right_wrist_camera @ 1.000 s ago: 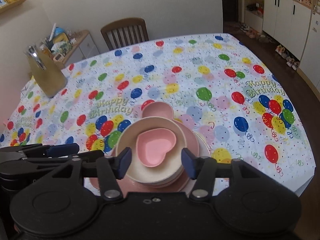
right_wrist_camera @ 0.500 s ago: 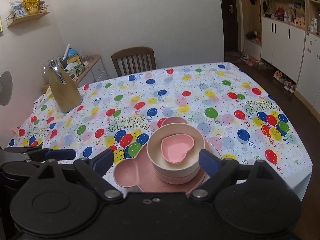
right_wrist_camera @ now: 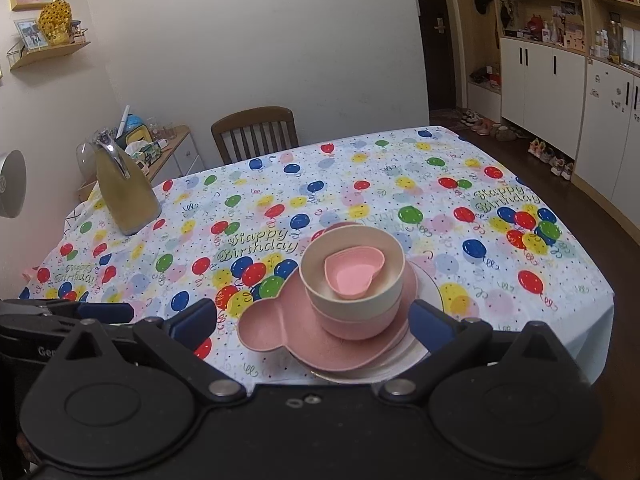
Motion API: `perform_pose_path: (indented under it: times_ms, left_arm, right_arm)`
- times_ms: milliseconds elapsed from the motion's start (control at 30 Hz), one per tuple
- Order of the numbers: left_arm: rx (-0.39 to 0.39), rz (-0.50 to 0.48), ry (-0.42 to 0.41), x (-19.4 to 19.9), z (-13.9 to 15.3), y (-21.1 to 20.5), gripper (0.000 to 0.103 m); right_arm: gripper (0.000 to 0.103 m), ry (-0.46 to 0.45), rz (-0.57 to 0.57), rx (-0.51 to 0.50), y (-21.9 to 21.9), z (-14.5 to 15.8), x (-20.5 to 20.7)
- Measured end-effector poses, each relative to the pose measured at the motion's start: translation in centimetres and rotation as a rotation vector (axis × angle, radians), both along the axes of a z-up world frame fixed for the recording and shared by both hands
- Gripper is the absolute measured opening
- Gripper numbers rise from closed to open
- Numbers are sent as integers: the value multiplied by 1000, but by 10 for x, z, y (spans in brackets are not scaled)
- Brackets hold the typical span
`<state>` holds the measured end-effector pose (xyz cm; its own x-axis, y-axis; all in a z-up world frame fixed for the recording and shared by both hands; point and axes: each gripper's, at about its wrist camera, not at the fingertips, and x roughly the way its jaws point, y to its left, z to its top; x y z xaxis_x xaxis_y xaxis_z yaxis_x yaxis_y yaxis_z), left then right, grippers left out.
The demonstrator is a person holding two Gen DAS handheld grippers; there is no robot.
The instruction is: Organize plates and bowls
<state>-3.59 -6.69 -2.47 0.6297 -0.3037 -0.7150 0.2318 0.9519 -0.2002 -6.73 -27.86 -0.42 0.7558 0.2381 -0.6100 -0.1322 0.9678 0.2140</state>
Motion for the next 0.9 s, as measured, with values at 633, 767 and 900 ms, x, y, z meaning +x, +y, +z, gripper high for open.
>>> perform_pose_path:
  times_ms: [633, 767, 900]
  left_arm:
    - [29, 39, -85, -18, 15, 3, 103]
    - [30, 39, -78, -18, 15, 3, 103]
    - [30, 34, -78, -18, 15, 1, 103]
  right_arm:
    - [103, -14, -56, -6, 5, 5, -9]
    - [103, -16, -57, -5, 6, 5, -8]
    - [103, -13, -56, -5, 5, 5, -9]
